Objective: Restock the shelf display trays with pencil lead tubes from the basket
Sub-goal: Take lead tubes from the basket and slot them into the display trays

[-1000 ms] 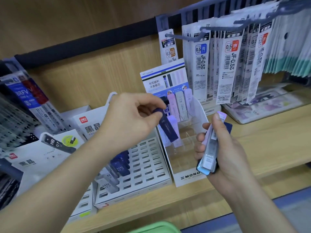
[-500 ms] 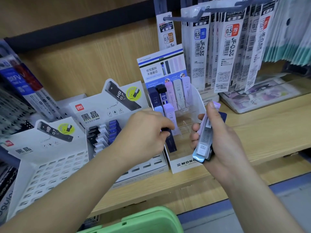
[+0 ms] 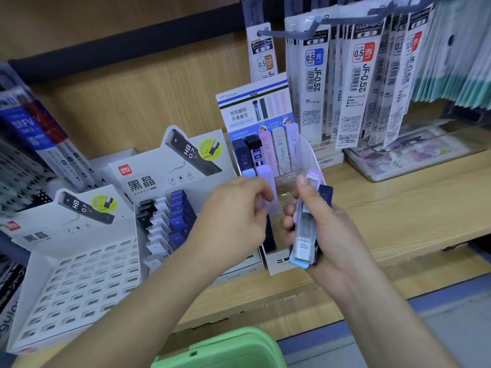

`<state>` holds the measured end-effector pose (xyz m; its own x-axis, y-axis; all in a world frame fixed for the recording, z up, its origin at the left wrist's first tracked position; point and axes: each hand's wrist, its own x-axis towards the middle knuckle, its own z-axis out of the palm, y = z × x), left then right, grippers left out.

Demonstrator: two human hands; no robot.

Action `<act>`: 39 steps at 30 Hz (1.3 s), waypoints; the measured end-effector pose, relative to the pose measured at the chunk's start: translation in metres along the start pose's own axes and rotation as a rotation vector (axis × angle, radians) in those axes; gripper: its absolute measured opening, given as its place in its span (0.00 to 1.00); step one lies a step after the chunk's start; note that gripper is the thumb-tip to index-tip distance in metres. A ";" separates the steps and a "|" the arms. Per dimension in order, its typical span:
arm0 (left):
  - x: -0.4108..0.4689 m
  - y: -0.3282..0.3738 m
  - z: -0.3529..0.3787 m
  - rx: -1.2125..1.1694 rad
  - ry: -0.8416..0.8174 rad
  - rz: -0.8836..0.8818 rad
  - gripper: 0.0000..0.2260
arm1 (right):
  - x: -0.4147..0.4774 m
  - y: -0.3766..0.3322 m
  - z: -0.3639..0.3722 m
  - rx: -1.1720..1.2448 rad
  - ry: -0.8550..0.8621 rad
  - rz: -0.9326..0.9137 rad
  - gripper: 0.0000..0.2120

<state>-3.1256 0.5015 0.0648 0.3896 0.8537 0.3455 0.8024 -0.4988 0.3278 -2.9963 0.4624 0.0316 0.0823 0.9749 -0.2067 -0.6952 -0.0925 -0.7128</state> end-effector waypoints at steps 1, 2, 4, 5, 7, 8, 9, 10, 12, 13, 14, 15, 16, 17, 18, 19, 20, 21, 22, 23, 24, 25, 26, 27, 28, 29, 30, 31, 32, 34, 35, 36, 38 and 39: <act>-0.002 0.001 -0.003 -0.202 0.036 -0.084 0.06 | 0.000 0.000 0.000 0.004 -0.031 0.026 0.16; -0.004 0.003 -0.007 -0.452 0.020 -0.168 0.06 | 0.000 0.000 0.001 0.000 -0.063 0.051 0.17; -0.008 0.009 -0.013 -0.808 -0.155 -0.235 0.12 | -0.002 0.002 0.005 -0.016 -0.120 0.081 0.19; -0.009 0.011 -0.014 -0.839 -0.242 -0.221 0.19 | -0.003 0.003 0.007 -0.019 -0.131 0.084 0.20; -0.013 0.016 -0.014 -0.714 -0.314 -0.181 0.30 | -0.007 0.004 0.012 -0.030 -0.099 0.067 0.21; -0.015 0.018 -0.014 -0.651 -0.296 -0.178 0.31 | -0.009 0.004 0.014 -0.037 -0.071 0.052 0.22; -0.017 0.019 -0.014 -0.648 -0.277 -0.188 0.30 | -0.011 0.004 0.014 -0.038 -0.042 0.035 0.23; -0.019 0.020 -0.015 -0.693 -0.276 -0.213 0.28 | -0.012 0.004 0.015 -0.039 -0.015 0.021 0.23; -0.021 0.018 -0.016 -0.784 -0.300 -0.261 0.27 | -0.012 0.004 0.015 -0.076 0.020 0.002 0.23; -0.022 0.017 -0.017 -0.767 -0.293 -0.261 0.27 | -0.011 0.005 0.015 -0.099 0.022 -0.006 0.23; -0.023 0.016 -0.018 -0.722 -0.276 -0.255 0.25 | -0.011 0.005 0.014 -0.118 0.016 -0.009 0.24; -0.025 0.016 -0.020 -0.689 -0.253 -0.246 0.23 | -0.010 0.006 0.014 -0.137 0.012 -0.010 0.24; -0.026 0.016 -0.021 -0.693 -0.235 -0.239 0.20 | -0.010 0.005 0.013 -0.152 0.011 -0.012 0.24; -0.028 0.014 -0.022 -0.725 -0.217 -0.235 0.19 | -0.010 0.005 0.013 -0.160 0.013 -0.019 0.24; -0.029 0.012 -0.022 -0.761 -0.194 -0.236 0.17 | -0.010 0.004 0.013 -0.159 0.018 -0.031 0.24; -0.031 0.010 -0.022 -0.771 -0.158 -0.240 0.17 | -0.010 0.002 0.013 -0.152 0.026 -0.043 0.24; -0.033 0.006 -0.021 -0.736 -0.100 -0.230 0.16 | -0.010 0.001 0.012 -0.141 0.034 -0.052 0.23; -0.035 0.002 -0.020 -0.655 -0.029 -0.198 0.15 | -0.010 -0.001 0.012 -0.133 0.034 -0.056 0.22; -0.038 -0.002 -0.019 -0.548 0.040 -0.146 0.15 | -0.011 -0.002 0.012 -0.132 0.023 -0.057 0.21; -0.040 -0.004 -0.018 -0.444 0.104 -0.081 0.15 | -0.011 -0.003 0.011 -0.137 0.000 -0.054 0.20; -0.042 -0.007 -0.018 -0.363 0.168 -0.015 0.14 | -0.012 -0.004 0.012 -0.141 -0.027 -0.049 0.18; -0.043 -0.011 -0.018 -0.301 0.225 0.042 0.14 | -0.013 -0.005 0.012 -0.136 -0.050 -0.043 0.16; -0.043 -0.016 -0.018 -0.252 0.281 0.086 0.14 | -0.014 -0.005 0.013 -0.125 -0.068 -0.036 0.14; -0.043 -0.022 -0.019 -0.213 0.334 0.127 0.14 | -0.014 -0.005 0.013 -0.121 -0.077 -0.030 0.13; -0.043 -0.026 -0.020 -0.181 0.374 0.167 0.14 | -0.014 -0.004 0.013 -0.124 -0.078 -0.023 0.13; -0.044 -0.029 -0.021 -0.158 0.400 0.196 0.14 | -0.013 -0.003 0.012 -0.133 -0.076 -0.019 0.13; -0.044 -0.030 -0.024 -0.160 0.410 0.191 0.13 | -0.013 -0.002 0.012 -0.148 -0.075 -0.018 0.13; -0.044 -0.030 -0.028 -0.199 0.401 0.145 0.14 | -0.013 -0.001 0.011 -0.172 -0.075 -0.022 0.11; -0.045 -0.028 -0.032 -0.290 0.360 0.065 0.16 | -0.013 0.000 0.012 -0.196 -0.074 -0.031 0.10; -0.046 -0.026 -0.039 -0.610 0.223 -0.130 0.20 | -0.012 0.001 0.012 -0.220 -0.072 -0.058 0.08; -0.047 -0.026 -0.043 -0.794 0.156 -0.218 0.21 | -0.012 0.002 0.012 -0.231 -0.067 -0.075 0.08; -0.047 -0.027 -0.045 -0.963 0.115 -0.292 0.21 | -0.012 0.003 0.013 -0.253 -0.065 -0.090 0.08; -0.049 -0.030 -0.049 -1.193 0.123 -0.378 0.17 | -0.013 0.005 0.014 -0.310 -0.071 -0.110 0.08; -0.050 -0.032 -0.050 -1.232 0.144 -0.396 0.15 | -0.013 0.005 0.015 -0.338 -0.078 -0.116 0.09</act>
<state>-3.1934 0.4676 0.0813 0.1095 0.9884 0.1054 -0.1190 -0.0922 0.9886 -3.0119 0.4518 0.0405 0.0828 0.9942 -0.0686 -0.4079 -0.0290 -0.9126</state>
